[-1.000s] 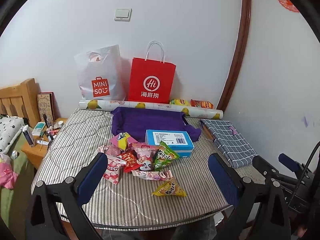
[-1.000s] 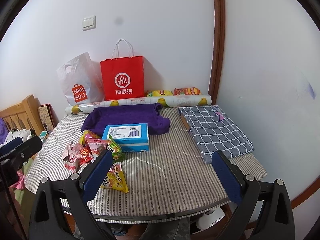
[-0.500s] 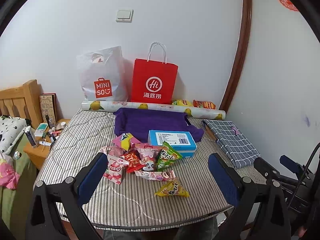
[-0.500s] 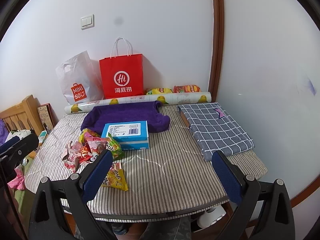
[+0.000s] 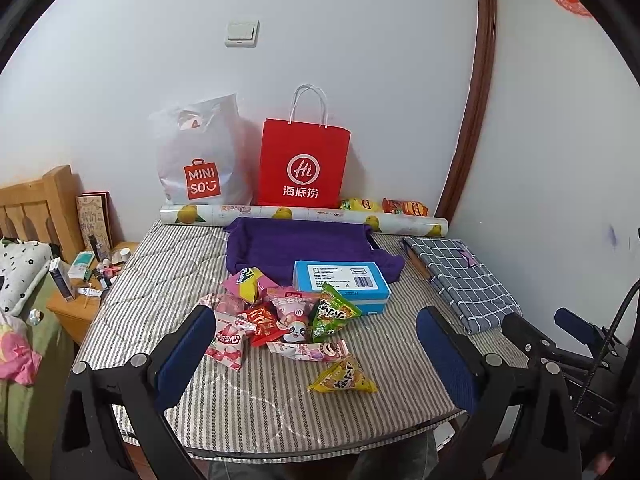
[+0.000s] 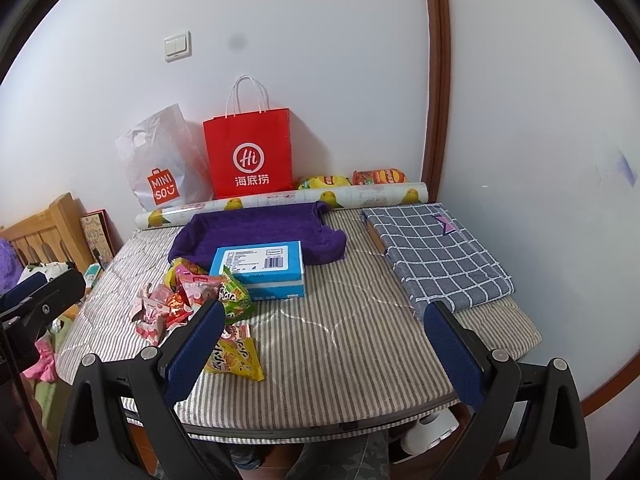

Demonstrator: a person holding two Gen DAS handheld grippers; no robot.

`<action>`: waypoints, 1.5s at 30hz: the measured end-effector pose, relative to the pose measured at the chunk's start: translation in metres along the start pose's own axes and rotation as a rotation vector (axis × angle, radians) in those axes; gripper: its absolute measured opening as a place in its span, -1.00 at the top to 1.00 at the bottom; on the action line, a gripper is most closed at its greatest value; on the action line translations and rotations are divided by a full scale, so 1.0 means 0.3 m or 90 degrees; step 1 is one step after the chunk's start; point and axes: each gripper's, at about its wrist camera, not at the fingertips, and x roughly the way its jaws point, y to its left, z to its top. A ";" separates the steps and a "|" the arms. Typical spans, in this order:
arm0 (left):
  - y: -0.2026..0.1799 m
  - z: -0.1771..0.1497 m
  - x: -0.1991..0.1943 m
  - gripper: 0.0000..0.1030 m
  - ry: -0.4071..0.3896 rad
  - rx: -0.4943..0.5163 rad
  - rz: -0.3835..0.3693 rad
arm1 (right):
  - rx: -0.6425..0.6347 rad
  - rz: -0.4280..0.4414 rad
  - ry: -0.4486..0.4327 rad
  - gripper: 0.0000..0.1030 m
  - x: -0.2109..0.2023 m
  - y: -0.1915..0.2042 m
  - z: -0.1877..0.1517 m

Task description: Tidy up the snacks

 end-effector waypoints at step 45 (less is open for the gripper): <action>0.482 -0.189 0.530 -0.95 0.165 -0.041 0.099 | 0.042 0.212 0.202 -0.65 0.646 0.281 -0.319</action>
